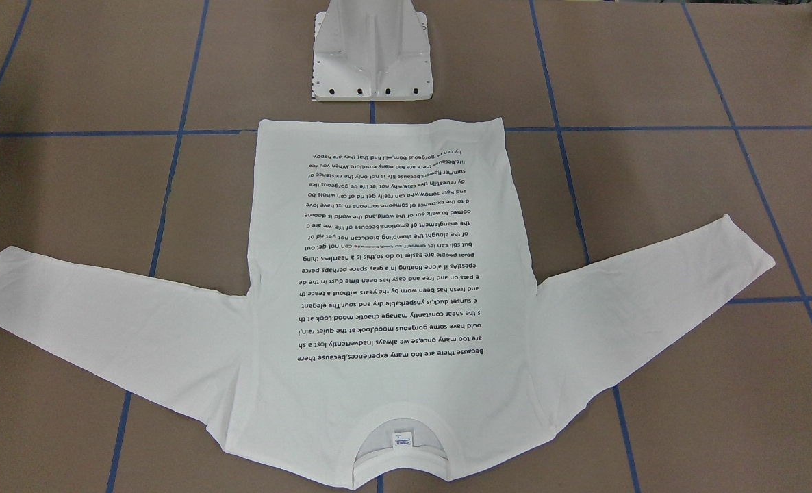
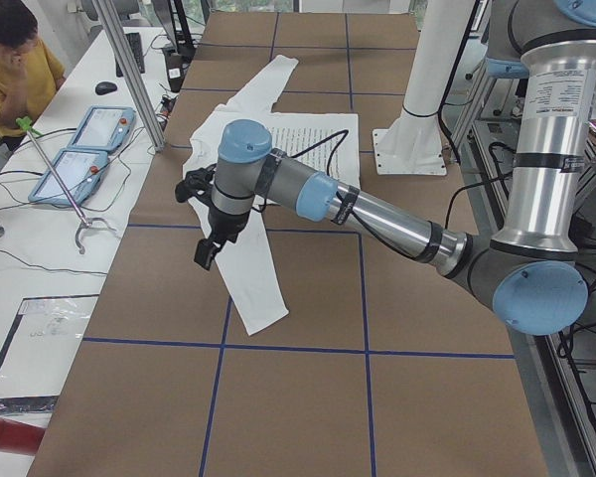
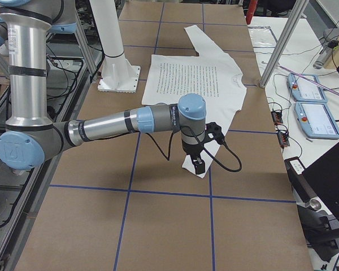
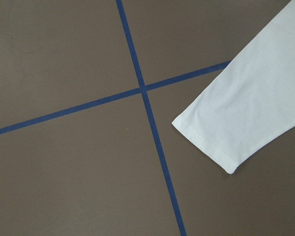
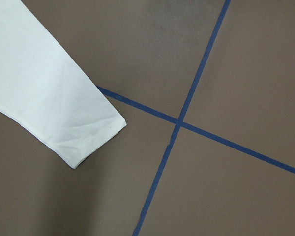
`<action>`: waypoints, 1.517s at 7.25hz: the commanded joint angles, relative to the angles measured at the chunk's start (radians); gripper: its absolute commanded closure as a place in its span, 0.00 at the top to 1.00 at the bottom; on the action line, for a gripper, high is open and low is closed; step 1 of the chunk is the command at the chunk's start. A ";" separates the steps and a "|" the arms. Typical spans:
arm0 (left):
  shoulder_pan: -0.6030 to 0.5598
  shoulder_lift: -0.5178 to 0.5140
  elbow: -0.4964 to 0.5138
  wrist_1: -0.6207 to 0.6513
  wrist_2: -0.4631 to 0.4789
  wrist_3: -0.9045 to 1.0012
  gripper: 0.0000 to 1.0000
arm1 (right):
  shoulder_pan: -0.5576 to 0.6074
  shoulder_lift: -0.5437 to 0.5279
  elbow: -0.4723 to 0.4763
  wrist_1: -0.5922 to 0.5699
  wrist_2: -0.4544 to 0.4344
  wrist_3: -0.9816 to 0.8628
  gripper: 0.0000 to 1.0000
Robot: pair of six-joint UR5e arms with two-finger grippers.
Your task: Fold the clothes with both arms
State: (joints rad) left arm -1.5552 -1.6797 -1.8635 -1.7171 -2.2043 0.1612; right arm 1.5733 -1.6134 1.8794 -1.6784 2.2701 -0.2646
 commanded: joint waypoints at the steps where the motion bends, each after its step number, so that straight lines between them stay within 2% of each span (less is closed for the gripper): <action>1: 0.001 -0.029 0.062 -0.127 0.029 0.000 1.00 | -0.007 -0.006 -0.058 0.125 0.011 0.077 1.00; 2: 0.001 -0.029 0.057 -0.128 0.028 0.000 1.00 | -0.074 -0.008 -0.118 0.276 0.011 0.295 1.00; 4: 0.001 -0.029 0.049 -0.128 0.028 0.000 1.00 | -0.226 -0.017 -0.350 0.791 -0.007 0.671 0.99; 5: 0.000 -0.029 0.049 -0.128 0.028 0.000 1.00 | -0.331 -0.014 -0.453 1.030 -0.108 0.879 0.99; 6: 0.001 -0.031 0.049 -0.128 0.028 0.000 1.00 | -0.425 0.001 -0.526 1.154 -0.197 0.986 0.98; 8: 0.001 -0.031 0.043 -0.128 0.028 0.000 1.00 | -0.458 0.026 -0.571 1.163 -0.225 0.990 0.86; 10: 0.001 -0.031 0.041 -0.130 0.028 0.000 1.00 | -0.472 0.033 -0.600 1.165 -0.227 0.990 0.83; 11: 0.001 -0.031 0.041 -0.128 0.028 0.000 1.00 | -0.476 0.036 -0.609 1.165 -0.227 0.989 0.74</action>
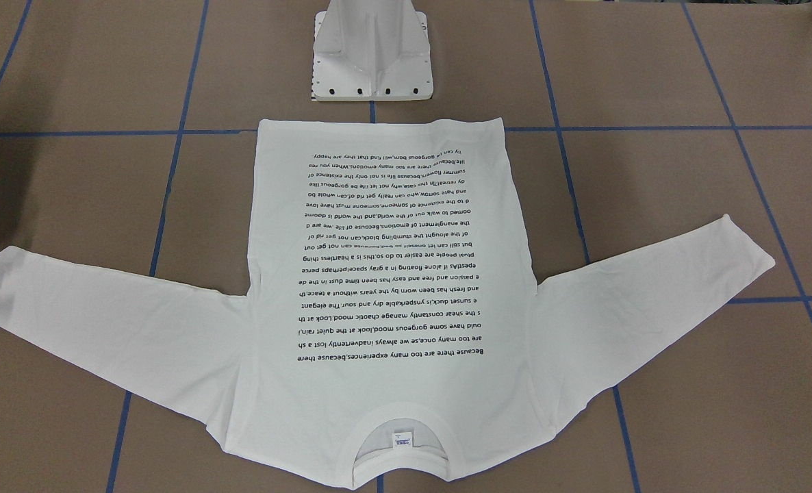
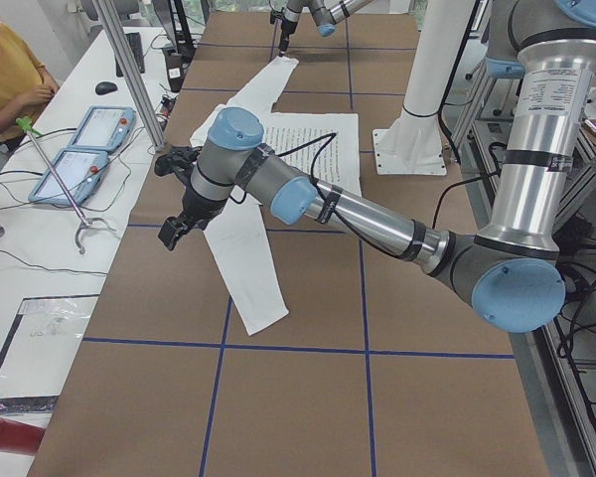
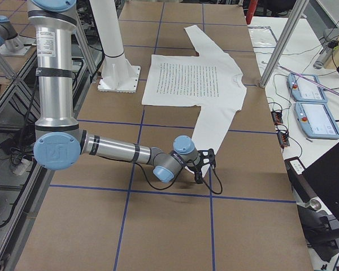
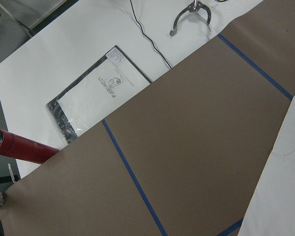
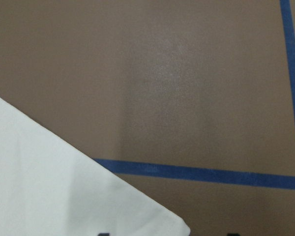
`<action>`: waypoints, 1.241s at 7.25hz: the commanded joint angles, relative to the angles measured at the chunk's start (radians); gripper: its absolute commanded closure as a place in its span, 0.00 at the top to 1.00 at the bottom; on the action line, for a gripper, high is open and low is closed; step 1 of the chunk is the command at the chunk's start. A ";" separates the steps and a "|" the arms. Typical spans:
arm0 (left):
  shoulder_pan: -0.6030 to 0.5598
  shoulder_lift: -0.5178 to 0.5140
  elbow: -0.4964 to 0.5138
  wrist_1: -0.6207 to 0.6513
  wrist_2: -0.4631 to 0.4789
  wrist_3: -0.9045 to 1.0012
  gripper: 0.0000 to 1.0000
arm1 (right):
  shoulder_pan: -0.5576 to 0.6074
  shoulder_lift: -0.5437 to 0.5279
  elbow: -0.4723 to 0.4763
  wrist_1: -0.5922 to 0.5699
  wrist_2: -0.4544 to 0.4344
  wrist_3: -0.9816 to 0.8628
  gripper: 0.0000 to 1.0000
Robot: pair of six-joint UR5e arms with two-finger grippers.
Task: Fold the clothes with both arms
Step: 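Grasp the sleeve cuff nearest the right gripper with the right gripper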
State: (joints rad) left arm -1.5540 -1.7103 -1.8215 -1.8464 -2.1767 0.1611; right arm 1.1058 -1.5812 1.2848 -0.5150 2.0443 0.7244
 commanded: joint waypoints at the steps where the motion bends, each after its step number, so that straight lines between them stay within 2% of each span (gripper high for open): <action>1: -0.001 0.000 -0.001 0.001 0.000 0.002 1.00 | -0.009 0.004 -0.016 0.001 -0.001 -0.006 0.64; 2: -0.001 0.000 -0.004 0.000 0.000 0.002 1.00 | -0.009 0.004 -0.015 0.001 0.000 -0.007 0.46; 3: -0.001 0.001 -0.004 0.000 0.000 0.002 1.00 | -0.009 0.004 -0.009 0.001 0.000 -0.007 0.04; 4: -0.001 0.001 -0.005 0.000 0.000 0.002 1.00 | -0.009 0.004 -0.006 0.000 0.002 -0.007 0.00; 6: -0.001 0.003 -0.004 0.001 0.000 0.002 1.00 | -0.006 0.006 0.010 0.000 0.016 -0.008 0.00; 7: -0.001 0.003 -0.004 0.001 0.000 0.003 1.00 | 0.009 0.001 0.098 -0.047 0.040 -0.003 0.00; 8: -0.001 0.003 -0.004 0.001 0.000 0.003 1.00 | 0.049 0.009 0.208 -0.174 0.069 -0.002 0.00; 9: -0.001 0.003 -0.004 0.001 0.000 0.003 1.00 | 0.054 0.026 0.381 -0.385 0.060 0.003 0.00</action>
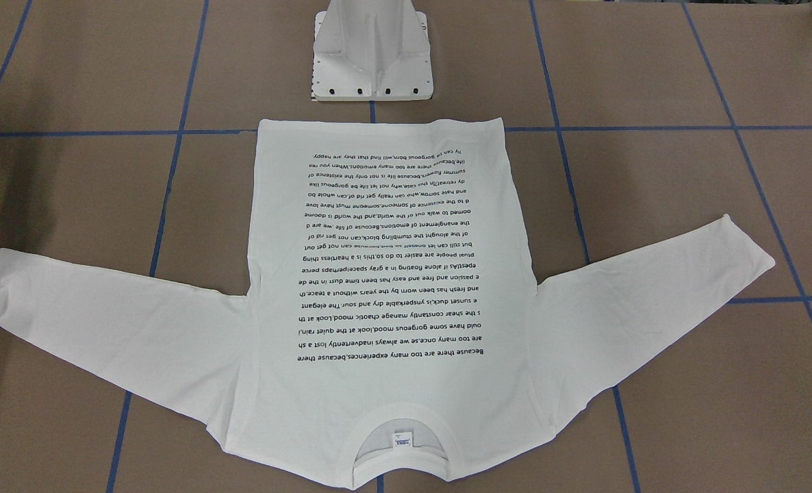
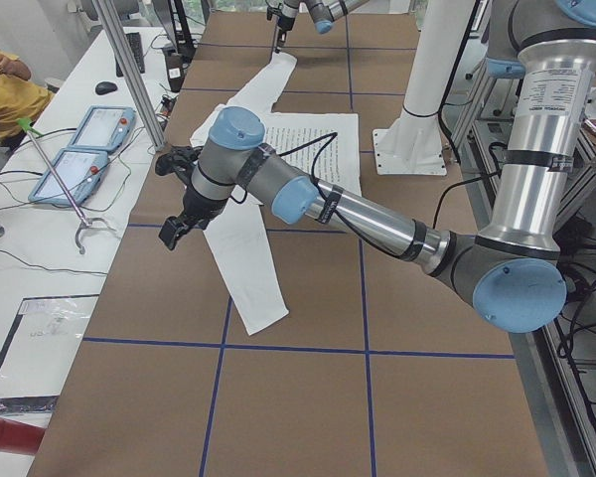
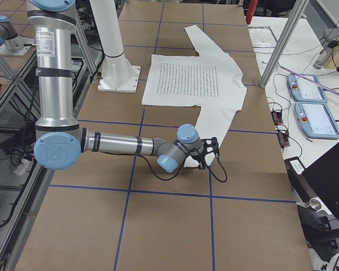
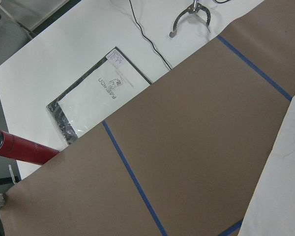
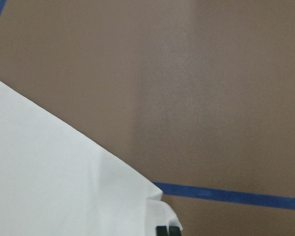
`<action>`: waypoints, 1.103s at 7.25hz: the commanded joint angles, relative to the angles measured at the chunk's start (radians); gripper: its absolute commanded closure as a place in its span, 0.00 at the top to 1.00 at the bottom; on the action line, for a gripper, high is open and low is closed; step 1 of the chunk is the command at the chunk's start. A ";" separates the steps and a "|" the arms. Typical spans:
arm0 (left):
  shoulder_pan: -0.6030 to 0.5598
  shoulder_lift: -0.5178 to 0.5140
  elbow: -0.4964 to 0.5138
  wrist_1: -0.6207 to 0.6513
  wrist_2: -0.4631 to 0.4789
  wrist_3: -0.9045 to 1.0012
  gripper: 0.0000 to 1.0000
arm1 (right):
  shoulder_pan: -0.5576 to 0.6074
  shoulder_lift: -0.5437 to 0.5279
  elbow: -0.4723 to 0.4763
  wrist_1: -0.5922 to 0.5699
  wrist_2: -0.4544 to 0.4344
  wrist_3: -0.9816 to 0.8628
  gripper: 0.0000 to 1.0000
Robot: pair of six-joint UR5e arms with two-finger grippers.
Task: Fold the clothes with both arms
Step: 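Grasp the sleeve cuff nearest the right gripper with the right gripper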
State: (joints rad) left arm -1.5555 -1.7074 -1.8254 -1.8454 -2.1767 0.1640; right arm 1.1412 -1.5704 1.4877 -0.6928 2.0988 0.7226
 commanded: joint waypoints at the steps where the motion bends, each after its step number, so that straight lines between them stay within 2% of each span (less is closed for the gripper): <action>1: 0.000 0.000 0.001 0.000 0.000 -0.001 1.00 | 0.018 0.071 0.324 -0.435 0.003 0.008 0.00; 2: 0.000 0.000 0.006 0.000 0.000 0.000 1.00 | 0.018 0.187 0.404 -0.653 0.000 0.018 0.00; 3: 0.000 0.000 0.009 0.000 0.000 0.000 1.00 | 0.002 0.320 0.439 -0.827 -0.031 0.087 0.00; 4: 0.000 0.000 0.012 0.000 0.000 0.000 1.00 | -0.062 0.433 0.436 -0.911 -0.089 0.171 0.00; 6: 0.000 0.003 0.018 0.002 0.000 -0.001 1.00 | -0.200 0.599 0.396 -0.971 -0.231 0.280 0.00; 7: 0.000 0.015 0.018 0.002 0.000 -0.001 1.00 | -0.265 0.695 0.341 -0.972 -0.300 0.319 0.00; 8: 0.000 0.018 0.018 0.002 0.002 -0.001 1.00 | -0.329 0.825 0.236 -0.970 -0.385 0.358 0.00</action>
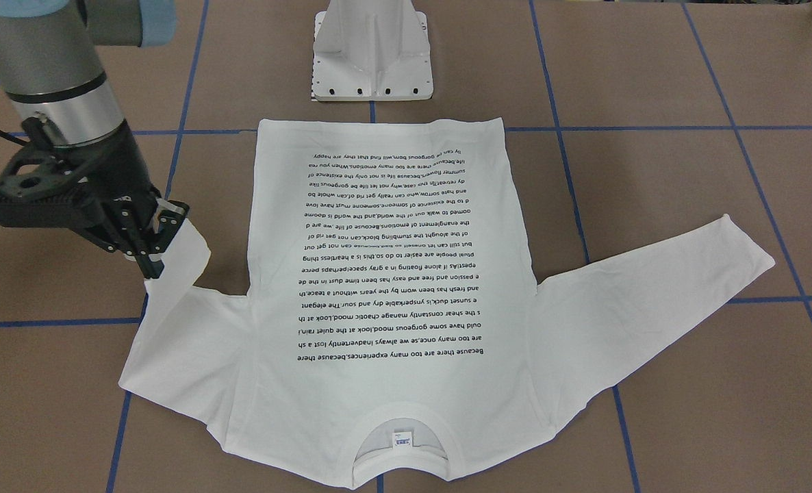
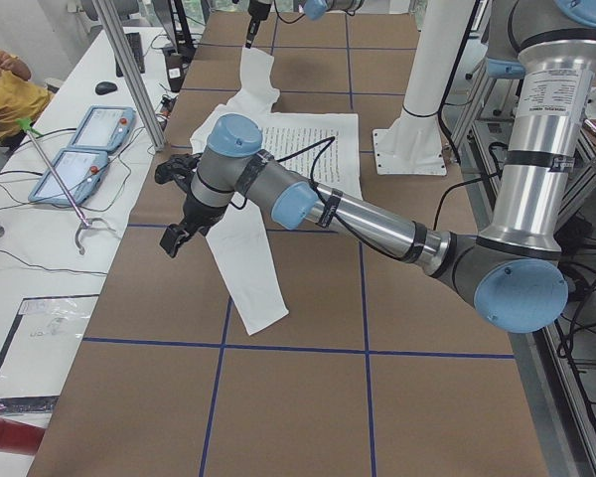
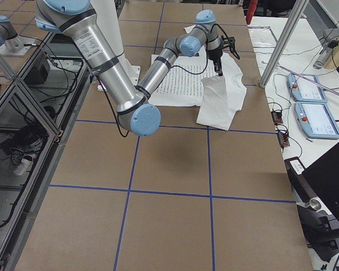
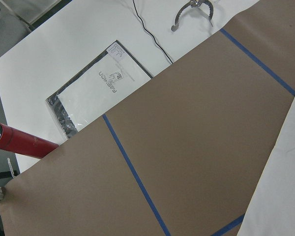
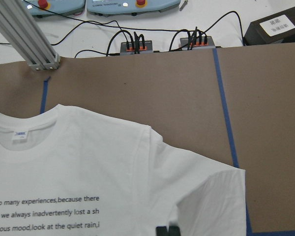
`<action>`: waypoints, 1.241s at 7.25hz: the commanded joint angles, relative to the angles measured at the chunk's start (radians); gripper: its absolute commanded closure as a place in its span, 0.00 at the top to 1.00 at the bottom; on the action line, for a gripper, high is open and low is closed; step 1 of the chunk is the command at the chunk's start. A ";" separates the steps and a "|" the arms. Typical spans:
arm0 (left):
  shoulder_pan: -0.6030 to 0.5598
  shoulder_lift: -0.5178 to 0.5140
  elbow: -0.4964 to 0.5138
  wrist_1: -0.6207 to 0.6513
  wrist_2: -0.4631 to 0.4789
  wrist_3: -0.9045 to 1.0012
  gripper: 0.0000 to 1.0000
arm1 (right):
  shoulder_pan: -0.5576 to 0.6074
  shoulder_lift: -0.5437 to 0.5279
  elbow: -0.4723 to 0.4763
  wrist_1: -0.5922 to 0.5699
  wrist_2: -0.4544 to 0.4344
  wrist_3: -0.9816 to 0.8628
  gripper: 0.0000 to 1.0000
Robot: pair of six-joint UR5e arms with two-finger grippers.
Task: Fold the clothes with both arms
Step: 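Fold the held sleeve across the shirt body with the right gripper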
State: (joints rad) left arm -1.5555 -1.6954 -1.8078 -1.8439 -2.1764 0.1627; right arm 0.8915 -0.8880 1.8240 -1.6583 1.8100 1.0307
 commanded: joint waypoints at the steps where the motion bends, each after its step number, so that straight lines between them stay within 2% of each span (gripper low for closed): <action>1: 0.000 0.010 0.002 0.000 0.001 -0.002 1.00 | -0.138 0.294 -0.255 0.008 -0.159 0.098 0.00; 3: -0.001 0.025 0.002 -0.001 0.003 0.000 1.00 | -0.260 0.525 -0.635 0.226 -0.306 0.204 0.00; 4: -0.005 0.026 0.002 -0.001 0.001 0.000 1.00 | -0.294 0.581 -0.728 0.279 -0.363 0.224 0.13; 5: -0.008 0.042 -0.005 -0.001 0.001 0.001 1.00 | -0.322 0.593 -0.732 0.281 -0.366 0.259 0.39; 6: -0.009 0.046 -0.010 -0.001 0.001 0.001 1.00 | -0.351 0.630 -0.745 0.279 -0.377 0.314 0.41; 7: -0.009 0.048 -0.007 -0.001 0.001 0.001 1.00 | -0.368 0.652 -0.768 0.279 -0.412 0.318 0.80; 8: -0.009 0.048 -0.005 -0.001 0.001 0.000 1.00 | -0.371 0.696 -0.819 0.281 -0.420 0.331 0.98; 9: -0.009 0.046 -0.008 -0.001 0.001 -0.002 1.00 | -0.368 0.702 -0.825 0.276 -0.414 0.348 0.99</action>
State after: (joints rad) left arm -1.5645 -1.6485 -1.8146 -1.8454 -2.1752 0.1627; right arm 0.5249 -0.2084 1.0229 -1.3795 1.3982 1.3593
